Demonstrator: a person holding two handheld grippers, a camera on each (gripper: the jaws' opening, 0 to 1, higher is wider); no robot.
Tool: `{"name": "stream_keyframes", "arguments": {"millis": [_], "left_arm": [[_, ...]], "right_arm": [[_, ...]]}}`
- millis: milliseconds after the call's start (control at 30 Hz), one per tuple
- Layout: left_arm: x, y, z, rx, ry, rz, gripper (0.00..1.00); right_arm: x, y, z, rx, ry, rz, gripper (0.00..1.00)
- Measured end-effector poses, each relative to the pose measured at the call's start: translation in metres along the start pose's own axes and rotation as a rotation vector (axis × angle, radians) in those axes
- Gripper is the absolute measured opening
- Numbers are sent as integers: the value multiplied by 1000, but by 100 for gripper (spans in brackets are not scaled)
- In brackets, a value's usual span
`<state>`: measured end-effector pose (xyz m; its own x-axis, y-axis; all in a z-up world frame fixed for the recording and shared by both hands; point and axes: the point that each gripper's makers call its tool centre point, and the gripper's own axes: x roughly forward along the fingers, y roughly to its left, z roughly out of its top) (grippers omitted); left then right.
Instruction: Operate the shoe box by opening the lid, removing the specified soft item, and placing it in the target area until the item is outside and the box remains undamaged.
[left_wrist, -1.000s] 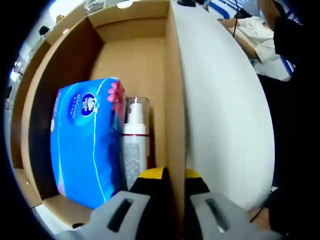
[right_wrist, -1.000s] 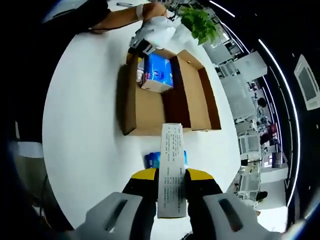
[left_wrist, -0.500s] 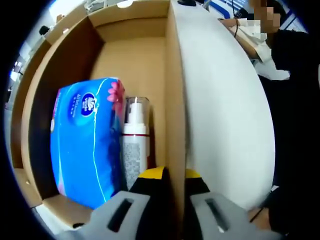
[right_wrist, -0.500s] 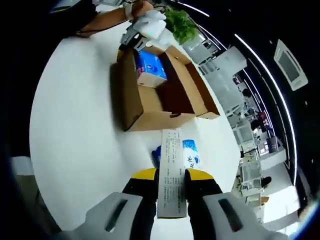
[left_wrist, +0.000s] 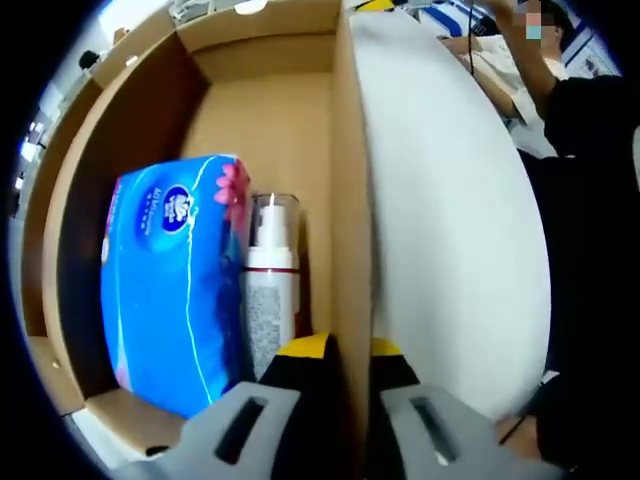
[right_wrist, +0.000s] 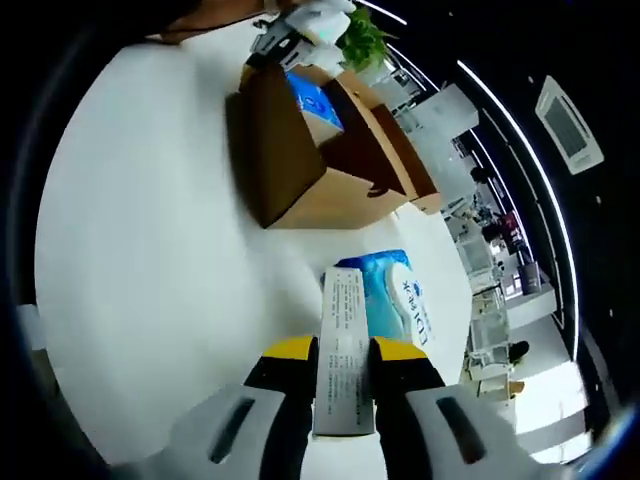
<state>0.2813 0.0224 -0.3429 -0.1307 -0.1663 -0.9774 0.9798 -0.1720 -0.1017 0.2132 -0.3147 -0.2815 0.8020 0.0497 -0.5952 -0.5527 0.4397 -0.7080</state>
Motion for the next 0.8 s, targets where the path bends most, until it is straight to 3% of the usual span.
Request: {"name": "stream_keyframes", "arguments": {"millis": [67, 100, 333, 367, 800], "left_arm": [[0, -1, 0, 0, 2, 2, 5], [0, -1, 0, 0, 3, 2, 5], [0, -2, 1, -3, 2, 2, 5], [0, -3, 1, -3, 2, 2, 5], [-1, 1, 2, -6, 0, 0, 5]], "right_arm": [[2, -2, 3, -21, -26, -31, 20], [4, 1, 7, 30, -55, -30, 20], [11, 24, -6, 18, -12, -3, 20], [11, 22, -6, -12, -10, -9, 20], [11, 30, -7, -21, 36, 40, 21]]}}
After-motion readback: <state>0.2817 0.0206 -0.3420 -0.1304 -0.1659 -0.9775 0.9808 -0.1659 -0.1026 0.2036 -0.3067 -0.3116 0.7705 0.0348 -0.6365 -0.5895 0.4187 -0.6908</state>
